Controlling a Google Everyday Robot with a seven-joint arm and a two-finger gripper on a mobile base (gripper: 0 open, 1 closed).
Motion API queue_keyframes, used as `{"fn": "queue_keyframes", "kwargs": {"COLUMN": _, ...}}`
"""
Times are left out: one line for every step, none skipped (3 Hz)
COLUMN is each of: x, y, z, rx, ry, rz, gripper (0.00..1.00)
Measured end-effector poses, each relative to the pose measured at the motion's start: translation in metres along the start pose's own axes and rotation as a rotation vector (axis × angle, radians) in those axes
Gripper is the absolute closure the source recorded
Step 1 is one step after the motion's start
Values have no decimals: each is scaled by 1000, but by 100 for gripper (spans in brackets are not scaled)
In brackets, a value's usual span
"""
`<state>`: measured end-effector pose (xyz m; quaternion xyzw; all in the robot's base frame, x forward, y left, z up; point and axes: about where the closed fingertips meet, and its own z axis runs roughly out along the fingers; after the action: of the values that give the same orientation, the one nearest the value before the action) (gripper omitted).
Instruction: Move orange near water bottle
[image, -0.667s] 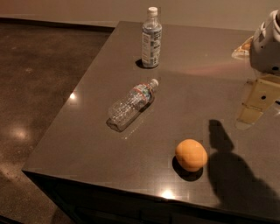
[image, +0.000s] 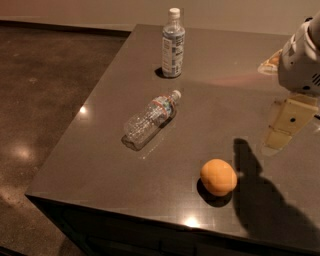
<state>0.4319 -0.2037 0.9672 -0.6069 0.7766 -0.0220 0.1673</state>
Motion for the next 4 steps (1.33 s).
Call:
{"fn": "queue_keyframes", "kwargs": {"x": -12, "y": 17, "z": 8, "rx": -23, "ry": -47, "rz": 11, "gripper": 0}}
{"fn": "queue_keyframes", "kwargs": {"x": -23, "y": 38, "z": 16, "rx": -43, "ry": -92, "rz": 31, "gripper": 0}}
{"fn": "queue_keyframes", "kwargs": {"x": -21, "y": 51, "z": 34, "rx": -36, "ry": -98, "rz": 44, "gripper": 0}}
{"fn": "queue_keyframes", "kwargs": {"x": -9, "y": 56, "z": 56, "rx": -42, "ry": -84, "rz": 69, "gripper": 0}}
